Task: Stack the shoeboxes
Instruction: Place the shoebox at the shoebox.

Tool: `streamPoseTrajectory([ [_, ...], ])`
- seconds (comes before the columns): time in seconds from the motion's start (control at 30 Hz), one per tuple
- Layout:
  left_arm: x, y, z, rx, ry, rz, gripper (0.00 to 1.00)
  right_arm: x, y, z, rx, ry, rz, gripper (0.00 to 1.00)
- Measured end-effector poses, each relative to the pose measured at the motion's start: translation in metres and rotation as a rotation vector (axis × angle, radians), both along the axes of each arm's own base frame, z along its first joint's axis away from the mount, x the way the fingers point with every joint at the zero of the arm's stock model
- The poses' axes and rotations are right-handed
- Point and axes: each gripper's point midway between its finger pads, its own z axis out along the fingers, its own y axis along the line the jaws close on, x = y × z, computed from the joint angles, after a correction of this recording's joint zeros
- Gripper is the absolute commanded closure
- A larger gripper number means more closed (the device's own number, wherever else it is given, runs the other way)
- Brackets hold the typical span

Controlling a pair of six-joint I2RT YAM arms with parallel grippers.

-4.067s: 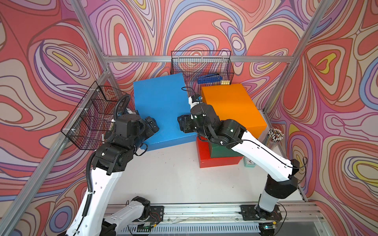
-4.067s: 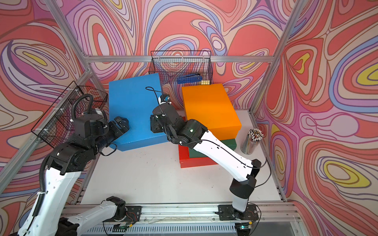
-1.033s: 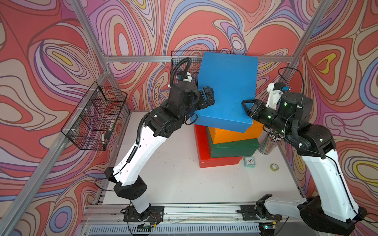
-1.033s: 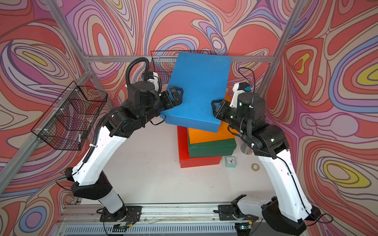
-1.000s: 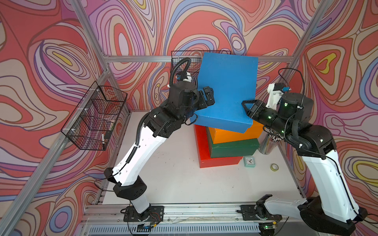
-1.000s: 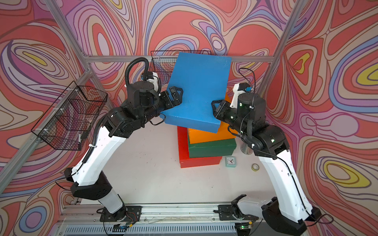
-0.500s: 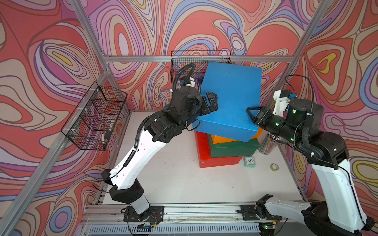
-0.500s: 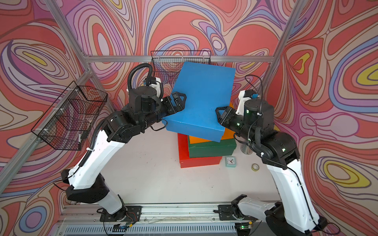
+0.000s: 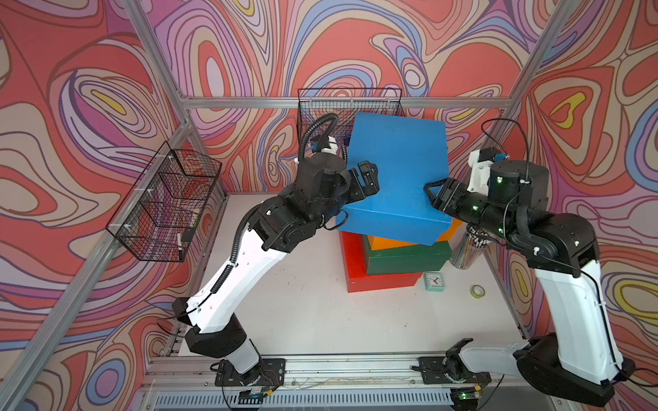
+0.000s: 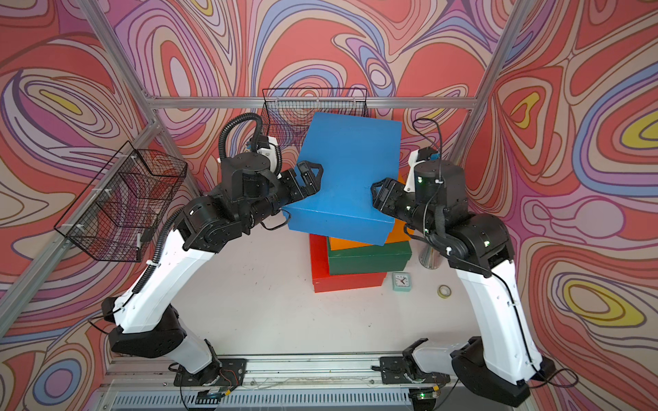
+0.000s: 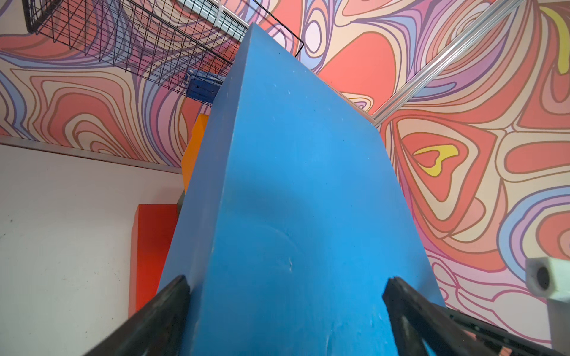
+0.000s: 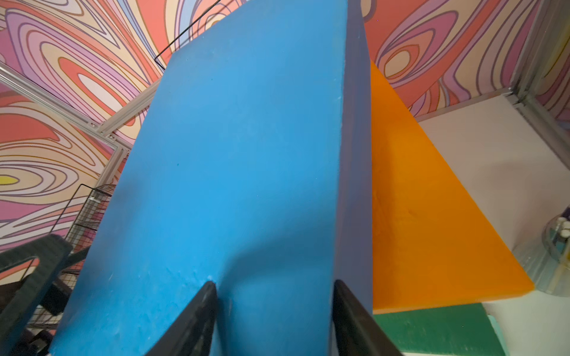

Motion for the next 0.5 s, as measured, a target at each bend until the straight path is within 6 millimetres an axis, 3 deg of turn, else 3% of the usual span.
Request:
streamPoseTrajectory([
  [0.23, 0.001, -0.003, 0.001, 0.000, -0.009, 0.007, 0.00, 0.024, -0.006, 0.000, -0.100, 0.004, -0.028, 0.21],
  [0.4, -0.003, -0.013, 0.007, -0.012, -0.025, -0.019, 0.00, 0.045, -0.021, 0.009, -0.113, -0.028, -0.057, 0.12],
  [0.47, -0.004, -0.019, 0.009, -0.018, -0.028, -0.037, 0.00, 0.052, -0.027, 0.011, -0.108, -0.035, -0.067, 0.02],
  [0.5, -0.005, -0.022, 0.010, -0.020, -0.030, -0.048, 0.00, 0.055, -0.031, 0.013, -0.106, -0.042, -0.070, 0.02],
])
